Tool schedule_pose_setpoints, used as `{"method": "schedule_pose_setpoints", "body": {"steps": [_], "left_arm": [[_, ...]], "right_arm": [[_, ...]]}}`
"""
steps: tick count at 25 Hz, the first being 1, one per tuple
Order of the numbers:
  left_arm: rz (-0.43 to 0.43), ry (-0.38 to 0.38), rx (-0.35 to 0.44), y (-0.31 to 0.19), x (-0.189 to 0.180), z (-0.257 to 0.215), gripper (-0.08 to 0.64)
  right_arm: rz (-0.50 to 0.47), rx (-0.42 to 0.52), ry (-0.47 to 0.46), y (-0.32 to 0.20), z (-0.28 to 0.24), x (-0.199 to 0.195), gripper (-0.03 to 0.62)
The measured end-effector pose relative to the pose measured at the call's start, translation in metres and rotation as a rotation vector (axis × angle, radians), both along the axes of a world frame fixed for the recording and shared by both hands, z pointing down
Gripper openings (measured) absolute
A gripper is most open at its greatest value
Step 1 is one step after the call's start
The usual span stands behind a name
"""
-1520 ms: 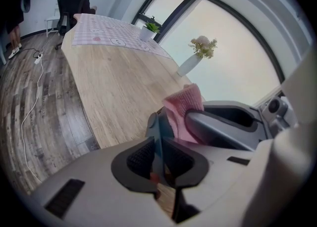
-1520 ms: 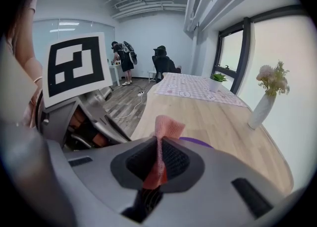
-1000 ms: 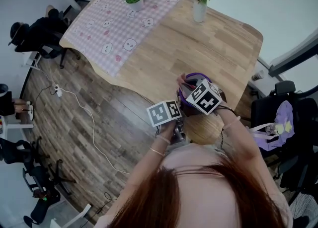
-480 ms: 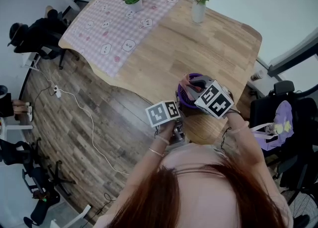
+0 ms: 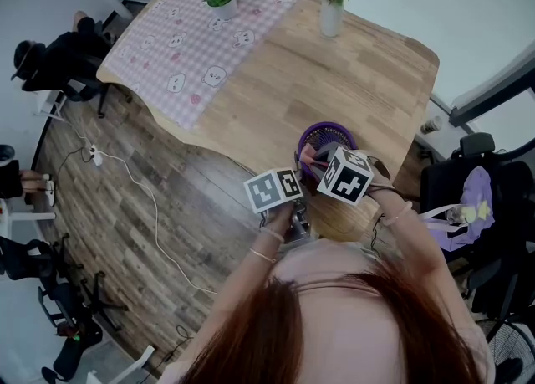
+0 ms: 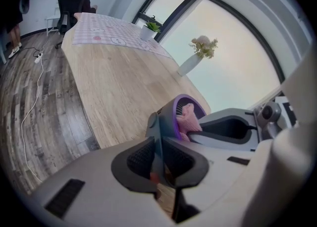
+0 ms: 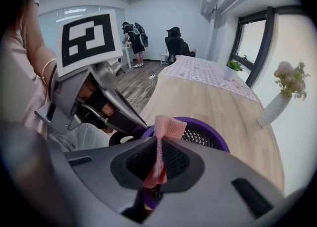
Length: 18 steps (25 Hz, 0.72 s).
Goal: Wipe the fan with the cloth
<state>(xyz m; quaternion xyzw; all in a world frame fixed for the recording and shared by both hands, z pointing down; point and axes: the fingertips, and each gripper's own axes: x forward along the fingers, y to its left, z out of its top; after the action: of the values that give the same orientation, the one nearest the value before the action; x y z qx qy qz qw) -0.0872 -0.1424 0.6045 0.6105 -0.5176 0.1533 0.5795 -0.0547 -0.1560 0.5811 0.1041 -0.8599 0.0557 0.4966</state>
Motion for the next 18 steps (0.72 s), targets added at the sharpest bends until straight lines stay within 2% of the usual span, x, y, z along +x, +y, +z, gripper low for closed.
{"method": "schedule_pose_setpoints", "body": {"steps": [3, 8, 18], "left_arm": [[0.010, -0.001, -0.001, 0.000, 0.001, 0.000, 0.043], [0.022, 0.007, -0.001, 0.000, 0.000, 0.000, 0.043], [0.004, 0.015, 0.000, 0.000, 0.001, -0.002, 0.043]], "right_arm": [[-0.025, 0.013, 0.033, -0.003, 0.006, -0.003, 0.025], [-0.012, 0.011, 0.032, -0.011, 0.008, -0.009, 0.025], [0.141, -0.002, -0.007, -0.044, 0.006, -0.008, 0.025]]}}
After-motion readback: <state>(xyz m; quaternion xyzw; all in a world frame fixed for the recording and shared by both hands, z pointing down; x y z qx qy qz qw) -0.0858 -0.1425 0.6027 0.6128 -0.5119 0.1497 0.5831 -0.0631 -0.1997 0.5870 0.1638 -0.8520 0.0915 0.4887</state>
